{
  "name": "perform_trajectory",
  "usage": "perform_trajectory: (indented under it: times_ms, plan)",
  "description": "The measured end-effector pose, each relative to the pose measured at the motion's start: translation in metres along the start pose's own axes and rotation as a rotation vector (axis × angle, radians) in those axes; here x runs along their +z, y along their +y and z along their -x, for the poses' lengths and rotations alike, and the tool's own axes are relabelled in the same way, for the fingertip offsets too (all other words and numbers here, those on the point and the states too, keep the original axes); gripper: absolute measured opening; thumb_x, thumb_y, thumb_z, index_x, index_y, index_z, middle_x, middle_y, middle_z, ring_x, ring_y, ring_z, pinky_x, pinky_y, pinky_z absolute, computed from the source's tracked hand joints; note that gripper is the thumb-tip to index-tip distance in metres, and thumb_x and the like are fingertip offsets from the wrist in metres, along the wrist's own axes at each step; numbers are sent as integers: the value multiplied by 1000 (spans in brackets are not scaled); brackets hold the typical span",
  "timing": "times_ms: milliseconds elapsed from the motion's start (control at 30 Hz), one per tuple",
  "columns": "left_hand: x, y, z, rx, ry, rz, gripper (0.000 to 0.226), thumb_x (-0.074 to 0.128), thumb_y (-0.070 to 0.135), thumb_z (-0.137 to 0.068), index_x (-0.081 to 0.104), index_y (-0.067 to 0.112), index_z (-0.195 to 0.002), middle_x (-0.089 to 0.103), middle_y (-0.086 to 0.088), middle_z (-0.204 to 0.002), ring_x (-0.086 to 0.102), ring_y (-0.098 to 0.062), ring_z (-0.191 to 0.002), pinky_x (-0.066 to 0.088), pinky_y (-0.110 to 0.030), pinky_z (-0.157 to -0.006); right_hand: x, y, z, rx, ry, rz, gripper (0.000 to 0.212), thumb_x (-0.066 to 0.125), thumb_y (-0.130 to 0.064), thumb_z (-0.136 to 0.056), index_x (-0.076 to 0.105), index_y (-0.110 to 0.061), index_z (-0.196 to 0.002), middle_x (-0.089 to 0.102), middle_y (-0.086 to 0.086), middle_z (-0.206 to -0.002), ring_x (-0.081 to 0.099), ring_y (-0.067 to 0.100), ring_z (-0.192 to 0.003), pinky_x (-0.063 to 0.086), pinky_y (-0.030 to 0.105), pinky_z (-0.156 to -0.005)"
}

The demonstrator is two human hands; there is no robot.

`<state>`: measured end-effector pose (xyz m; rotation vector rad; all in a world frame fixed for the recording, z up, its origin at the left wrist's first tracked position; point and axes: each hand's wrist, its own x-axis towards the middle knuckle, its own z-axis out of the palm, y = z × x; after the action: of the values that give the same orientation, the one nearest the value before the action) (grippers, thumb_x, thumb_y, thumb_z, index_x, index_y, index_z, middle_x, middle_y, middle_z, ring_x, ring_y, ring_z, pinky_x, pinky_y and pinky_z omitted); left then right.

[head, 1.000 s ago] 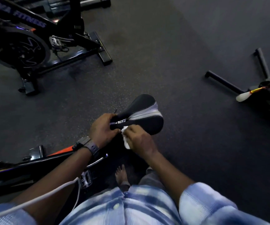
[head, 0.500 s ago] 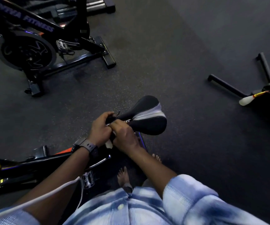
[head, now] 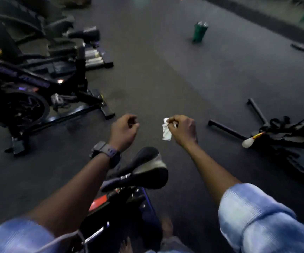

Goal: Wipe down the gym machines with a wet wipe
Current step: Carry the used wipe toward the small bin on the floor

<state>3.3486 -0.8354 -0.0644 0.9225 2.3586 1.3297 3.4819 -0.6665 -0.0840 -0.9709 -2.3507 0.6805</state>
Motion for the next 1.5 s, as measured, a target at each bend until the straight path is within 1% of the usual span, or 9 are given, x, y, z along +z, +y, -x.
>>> perform_trajectory:
  times_ms: [133, 267, 500, 667, 933, 1167, 1333, 1400, 1500]
  plan:
    - [-20, 146, -82, 254, 100, 57, 28, 65, 14, -90, 64, 7, -118, 66, 0, -96, 61, -12, -84, 45, -18, -76, -113, -47, -92, -43, 262, -113, 14, 67, -14, -79, 78, -18, -88, 72, -2, -79, 63, 11, -73, 38, 20, -62]
    - [-27, 251, -126, 411, 201, 149, 26, 67, 22, -89, 66, 15, -113, 72, -4, -95, 67, -18, -85, 53, -29, -79, -219, -52, -157, -70, 460, -222, 12, 73, -20, -78, 77, -20, -90, 74, -4, -83, 66, 7, -78, 41, 18, -66]
    - [47, 371, -190, 527, 276, 175, 27, 69, 28, -87, 67, 19, -112, 74, -3, -94, 70, -19, -86, 58, -41, -82, -347, 33, -230, -83, 554, -205, 20, 74, -32, -81, 77, -19, -95, 75, -6, -86, 66, 4, -76, 40, 9, -58]
    - [113, 426, -237, 502, 250, 220, 29, 68, 32, -86, 67, 21, -113, 74, -2, -96, 71, -20, -88, 58, -46, -83, -399, 93, -285, -69, 568, -210, 12, 69, -25, -83, 74, -24, -94, 74, -7, -89, 70, 14, -78, 54, 25, -70]
    - [192, 479, -337, 529, 207, 241, 26, 68, 25, -88, 66, 17, -113, 73, -1, -97, 70, -20, -89, 57, -45, -85, -397, 167, -399, -24, 562, -319, 27, 52, -13, -81, 74, -27, -88, 73, -7, -90, 70, 16, -84, 60, 40, -76]
    - [237, 483, -501, 529, 166, 292, 23, 67, 24, -89, 64, 19, -111, 70, -2, -107, 66, -23, -99, 56, -47, -88, -366, 196, -561, 52, 503, -314, 18, 70, -28, -79, 76, -19, -93, 71, -9, -94, 67, 12, -90, 42, 17, -71]
    - [250, 505, -648, 530, 138, 282, 29, 65, 21, -92, 63, 11, -119, 68, -7, -109, 66, -22, -94, 57, -44, -84, -355, 212, -700, 7, 487, -195, 57, 93, -32, -56, 71, -15, -106, 57, -3, -110, 58, 6, -92, 40, 3, -73]
    - [261, 515, -701, 525, 130, 293, 29, 65, 21, -92, 62, 11, -119, 69, -8, -108, 66, -22, -92, 57, -40, -80, -351, 222, -752, 7, 521, -164, 41, 88, -23, -64, 72, -16, -101, 58, -1, -113, 55, 5, -89, 35, -3, -67]
    - [290, 526, -782, 560, 116, 280, 31, 65, 20, -91, 62, 11, -120, 68, -7, -111, 66, -22, -97, 57, -43, -85, -341, 242, -832, 16, 578, -138, 15, 77, -20, -77, 73, -15, -90, 71, 1, -112, 64, 6, -86, 42, 10, -70]
